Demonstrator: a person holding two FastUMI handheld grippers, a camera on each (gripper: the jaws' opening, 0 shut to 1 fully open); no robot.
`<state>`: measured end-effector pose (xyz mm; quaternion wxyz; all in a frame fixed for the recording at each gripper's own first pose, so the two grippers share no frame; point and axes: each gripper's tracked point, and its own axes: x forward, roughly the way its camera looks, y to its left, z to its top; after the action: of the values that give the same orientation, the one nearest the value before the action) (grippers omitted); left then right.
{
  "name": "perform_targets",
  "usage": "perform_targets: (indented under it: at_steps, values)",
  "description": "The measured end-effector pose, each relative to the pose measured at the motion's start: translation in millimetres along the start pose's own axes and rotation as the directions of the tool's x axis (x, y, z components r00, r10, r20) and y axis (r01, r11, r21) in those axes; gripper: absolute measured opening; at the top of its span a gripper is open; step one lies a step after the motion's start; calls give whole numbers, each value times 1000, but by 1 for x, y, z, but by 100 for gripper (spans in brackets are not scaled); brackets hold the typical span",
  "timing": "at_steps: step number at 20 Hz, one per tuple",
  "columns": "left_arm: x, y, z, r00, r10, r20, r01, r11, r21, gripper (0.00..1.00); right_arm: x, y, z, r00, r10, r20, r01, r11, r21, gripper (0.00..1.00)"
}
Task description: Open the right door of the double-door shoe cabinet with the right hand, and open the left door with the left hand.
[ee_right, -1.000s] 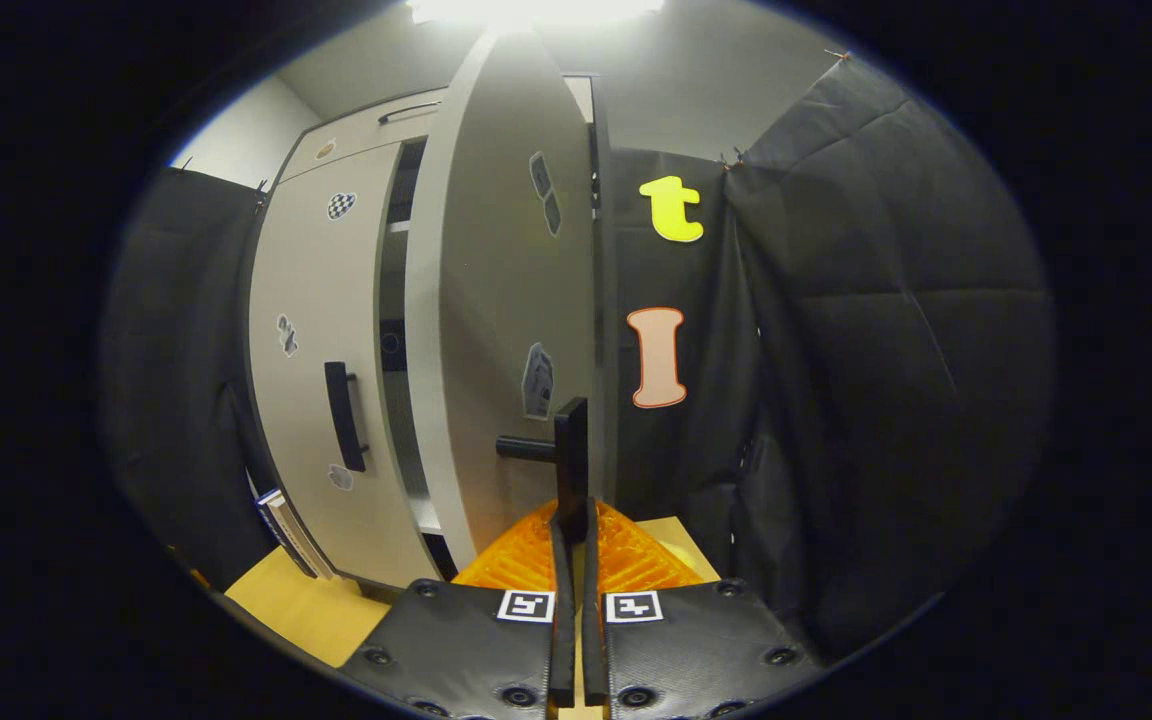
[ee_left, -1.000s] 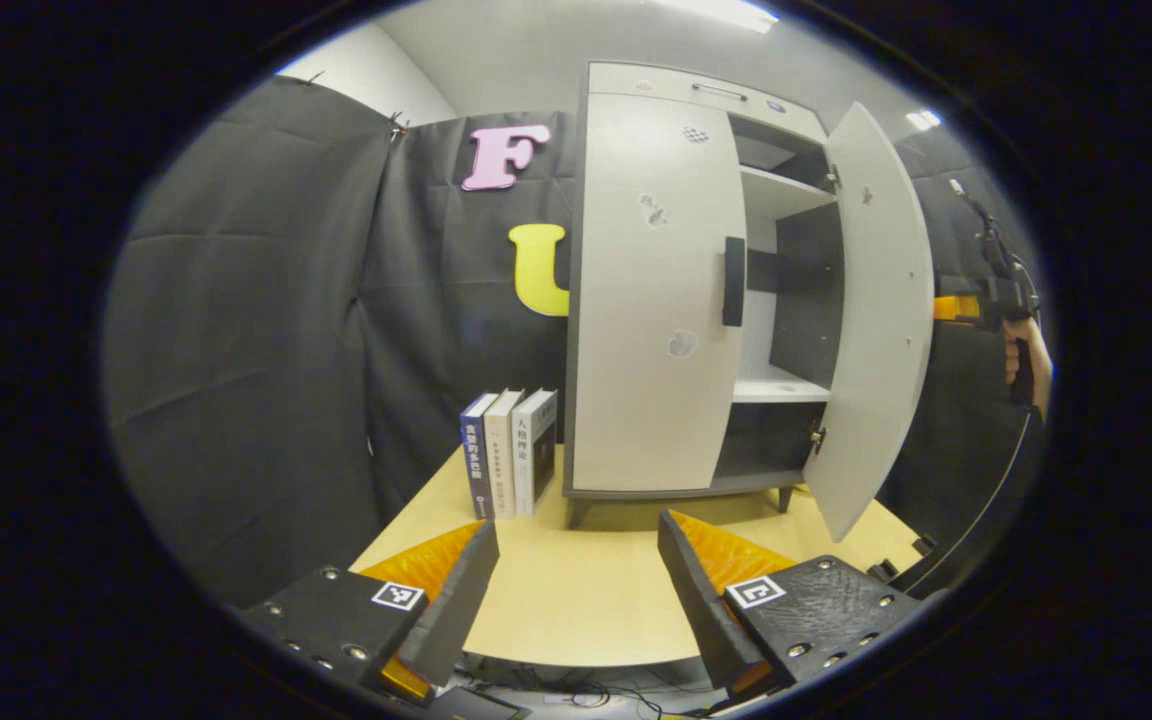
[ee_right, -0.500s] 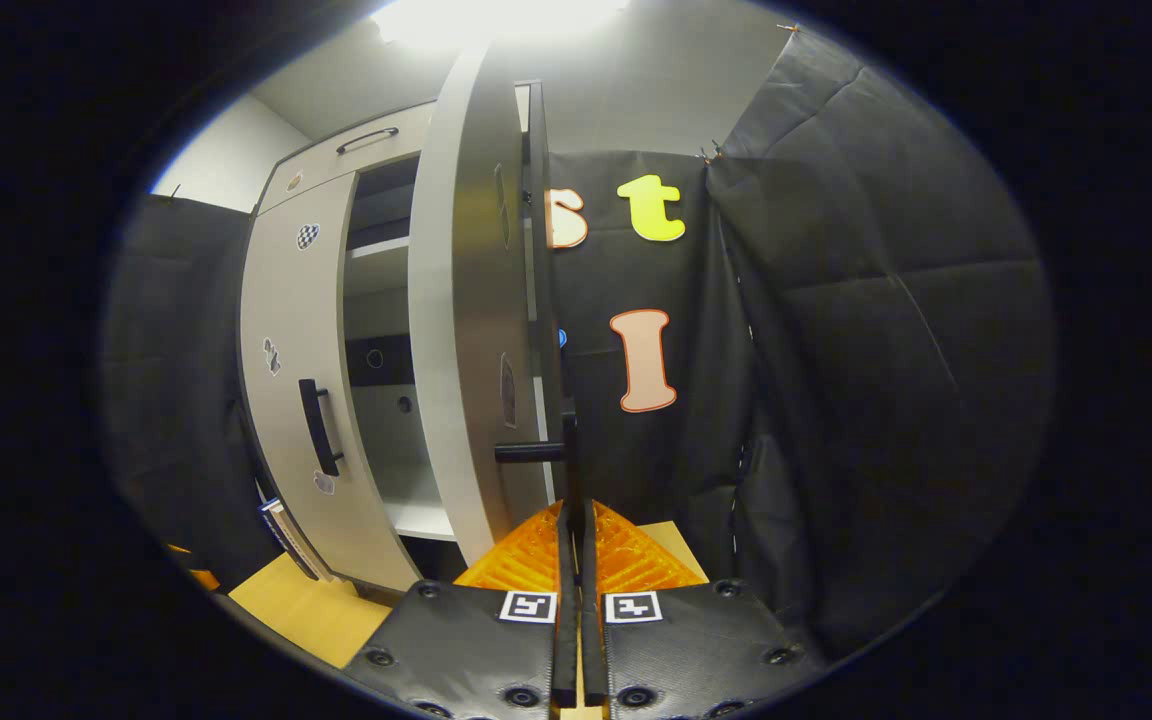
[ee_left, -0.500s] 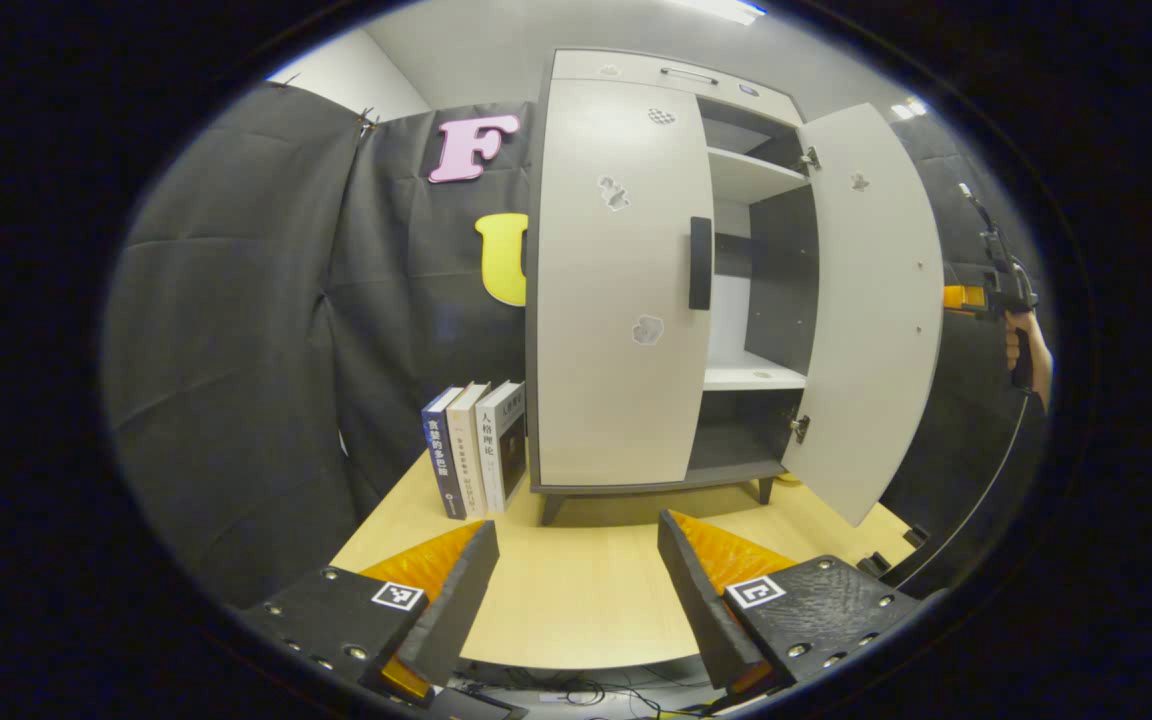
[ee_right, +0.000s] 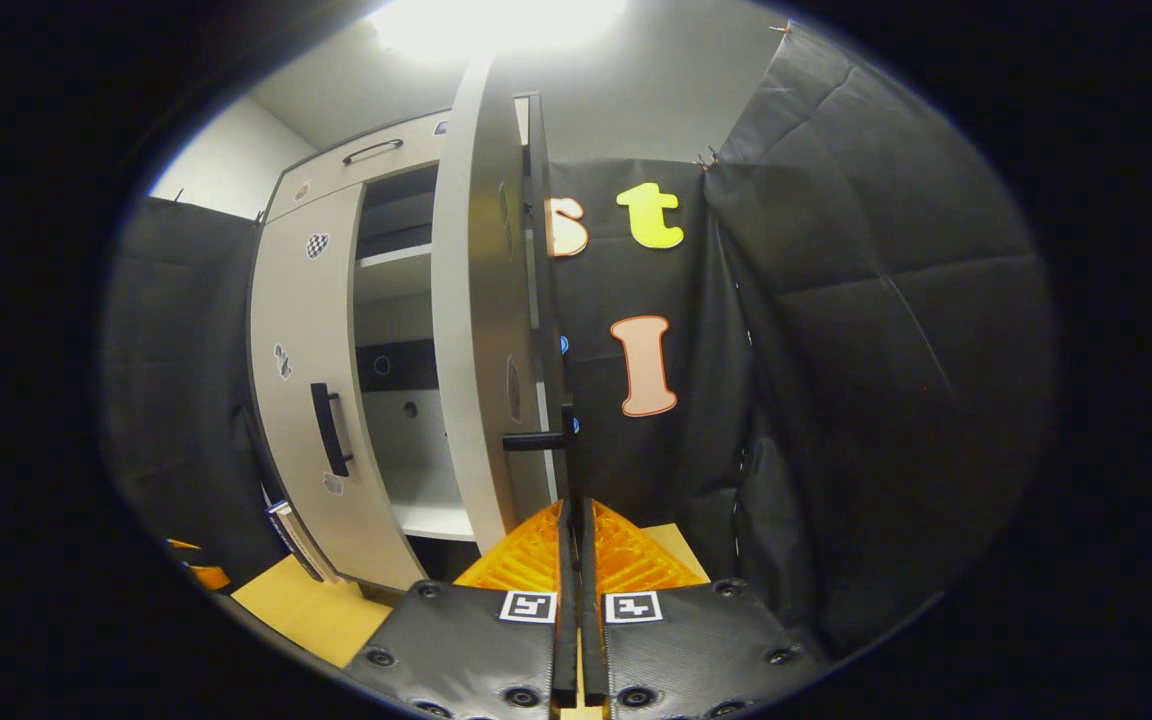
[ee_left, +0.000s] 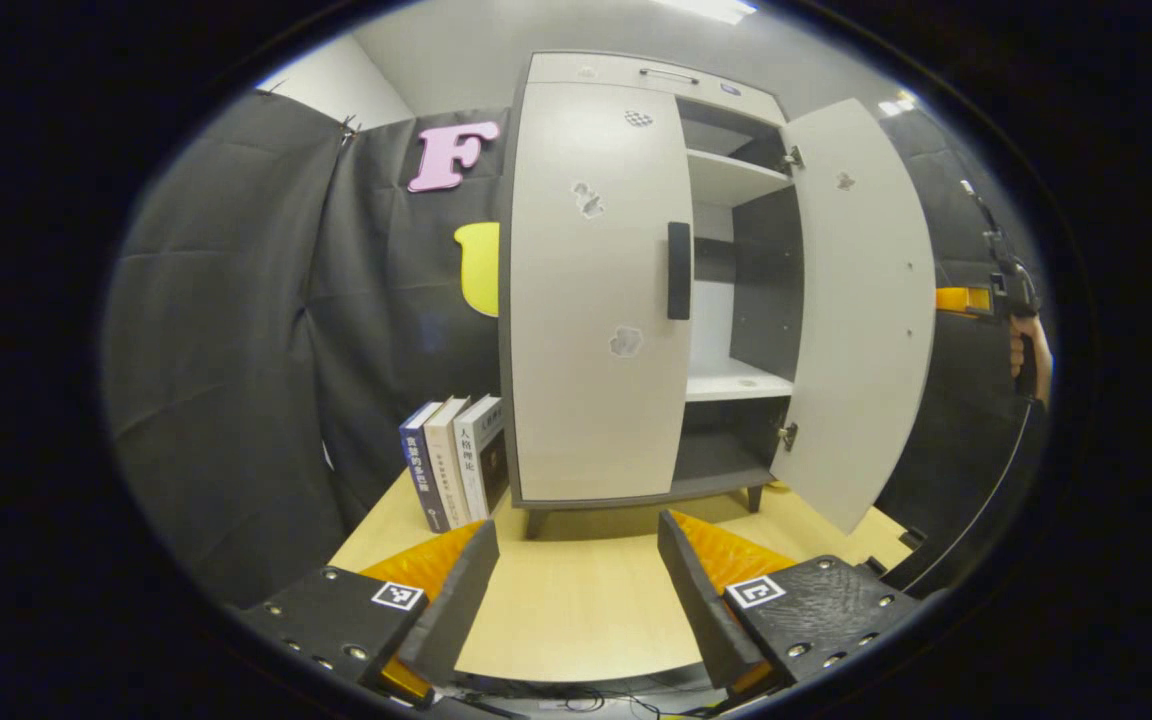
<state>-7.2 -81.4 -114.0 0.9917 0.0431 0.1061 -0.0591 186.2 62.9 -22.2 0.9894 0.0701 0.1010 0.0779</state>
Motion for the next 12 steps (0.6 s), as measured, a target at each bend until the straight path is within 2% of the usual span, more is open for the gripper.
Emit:
perform_targets:
  at_steps: [3,6,7,9,10,11,12]
  values:
    - [7,-1,3,1000,-17,3,17,1000,-10,94,-2,-6,0,1000,-23,-1,23,1000,-16,3]
    - [14,-2,6,999,-43,12,43,999,2,94,-5,-5,-1,999,-44,-12,45,998,33,0]
    - [15,-3,10,999,-51,20,51,999,12,94,-8,-2,-2,998,-54,-16,55,997,48,2]
    - [16,-4,20,997,-63,38,62,998,29,94,-10,-9,0,995,-102,-4,102,993,55,0]
    - [17,-2,24,997,-64,51,62,997,37,93,-12,-14,1,992,-128,3,127,990,57,3]
    - [18,0,28,996,-64,66,61,997,42,93,-13,-18,1,987,-158,11,157,986,59,0]
    - [21,1,32,995,-69,76,66,997,41,93,-14,-25,2,980,-197,21,196,979,51,4]
